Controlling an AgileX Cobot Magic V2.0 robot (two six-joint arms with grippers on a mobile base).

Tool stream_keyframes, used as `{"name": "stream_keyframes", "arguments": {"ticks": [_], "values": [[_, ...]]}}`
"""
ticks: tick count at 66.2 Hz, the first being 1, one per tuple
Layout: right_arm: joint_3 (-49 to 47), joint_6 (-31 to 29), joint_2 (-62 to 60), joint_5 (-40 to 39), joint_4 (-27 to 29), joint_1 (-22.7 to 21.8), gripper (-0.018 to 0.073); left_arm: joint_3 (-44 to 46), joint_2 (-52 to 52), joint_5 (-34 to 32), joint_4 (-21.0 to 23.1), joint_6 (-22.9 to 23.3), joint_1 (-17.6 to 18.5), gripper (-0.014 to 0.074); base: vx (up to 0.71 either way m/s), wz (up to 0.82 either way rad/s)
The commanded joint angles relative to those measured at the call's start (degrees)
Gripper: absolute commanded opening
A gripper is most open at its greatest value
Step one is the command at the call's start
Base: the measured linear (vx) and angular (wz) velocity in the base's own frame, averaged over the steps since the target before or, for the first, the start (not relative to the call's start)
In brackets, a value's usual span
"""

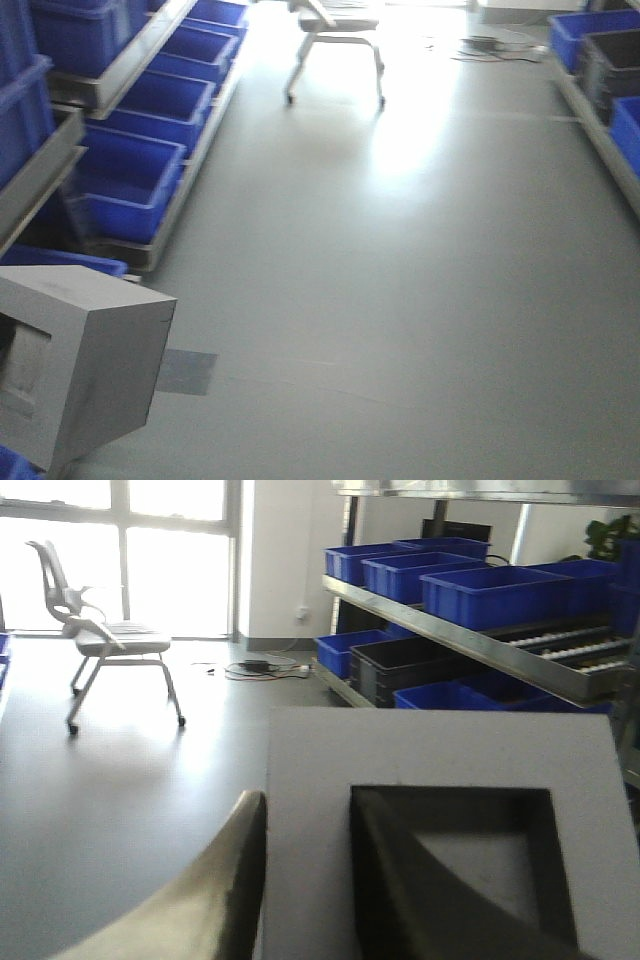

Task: Sort gray base to blue bin
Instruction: 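Turn the base to face the rack of empty blue bins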

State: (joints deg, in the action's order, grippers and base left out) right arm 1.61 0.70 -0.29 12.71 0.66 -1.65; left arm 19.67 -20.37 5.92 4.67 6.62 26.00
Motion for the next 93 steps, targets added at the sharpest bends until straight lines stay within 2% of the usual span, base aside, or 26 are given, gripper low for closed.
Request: {"name": "stream_keyframes", "arguments": {"ticks": [1, 35, 93], "values": [[0.10, -0.70, 1.03, -4.12, -0.26, -0.15, -0.0005, 1.66, -0.09, -6.41, 0.40, 0.30, 0.32, 0.0002, 0.26, 0.71], [0.10, -0.70, 1.03, -4.12, -0.26, -0.15, -0.0005, 1.66, -0.09, -6.41, 0.40, 0.30, 0.32, 0.0002, 0.22, 0.86], [0.10, -0.70, 1.03, -4.12, -0.26, -0.15, -0.0005, 1.66, -0.09, -6.41, 0.40, 0.30, 0.32, 0.0002, 0.14, 0.71]]}}
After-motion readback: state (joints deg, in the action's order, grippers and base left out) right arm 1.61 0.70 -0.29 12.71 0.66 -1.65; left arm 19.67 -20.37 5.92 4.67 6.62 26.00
